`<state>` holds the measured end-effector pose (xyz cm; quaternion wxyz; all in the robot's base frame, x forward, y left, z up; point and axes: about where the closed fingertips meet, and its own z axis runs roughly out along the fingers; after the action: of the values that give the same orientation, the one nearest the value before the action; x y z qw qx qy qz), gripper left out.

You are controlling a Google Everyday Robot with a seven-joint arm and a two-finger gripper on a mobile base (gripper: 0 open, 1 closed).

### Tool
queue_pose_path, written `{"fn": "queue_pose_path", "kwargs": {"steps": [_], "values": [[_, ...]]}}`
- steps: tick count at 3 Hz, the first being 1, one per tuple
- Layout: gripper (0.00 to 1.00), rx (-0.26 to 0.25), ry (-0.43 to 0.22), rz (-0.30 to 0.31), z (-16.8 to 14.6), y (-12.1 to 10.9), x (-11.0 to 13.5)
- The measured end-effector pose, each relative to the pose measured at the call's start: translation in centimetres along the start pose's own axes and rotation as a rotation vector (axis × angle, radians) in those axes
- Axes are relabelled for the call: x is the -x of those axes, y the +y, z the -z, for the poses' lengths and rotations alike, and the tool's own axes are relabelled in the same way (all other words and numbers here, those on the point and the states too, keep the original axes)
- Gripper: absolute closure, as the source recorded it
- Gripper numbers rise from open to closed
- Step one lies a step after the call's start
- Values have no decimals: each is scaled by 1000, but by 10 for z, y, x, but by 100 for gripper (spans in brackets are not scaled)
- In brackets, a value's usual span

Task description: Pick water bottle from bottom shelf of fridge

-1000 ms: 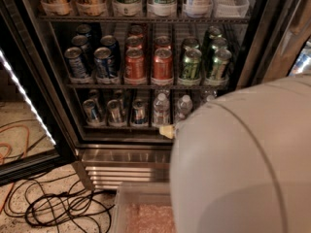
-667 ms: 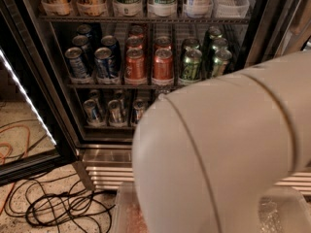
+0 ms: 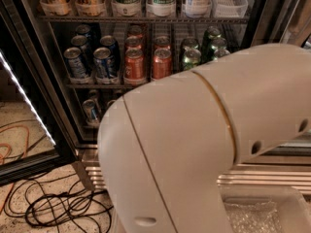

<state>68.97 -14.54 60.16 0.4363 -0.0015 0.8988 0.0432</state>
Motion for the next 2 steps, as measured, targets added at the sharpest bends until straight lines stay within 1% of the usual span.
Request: {"fn": "queue_pose_path", "kwargs": {"steps": [1, 2], "values": [[22, 8, -21, -11, -1, 5, 5], [21, 51, -40, -20, -2, 18, 13]]}}
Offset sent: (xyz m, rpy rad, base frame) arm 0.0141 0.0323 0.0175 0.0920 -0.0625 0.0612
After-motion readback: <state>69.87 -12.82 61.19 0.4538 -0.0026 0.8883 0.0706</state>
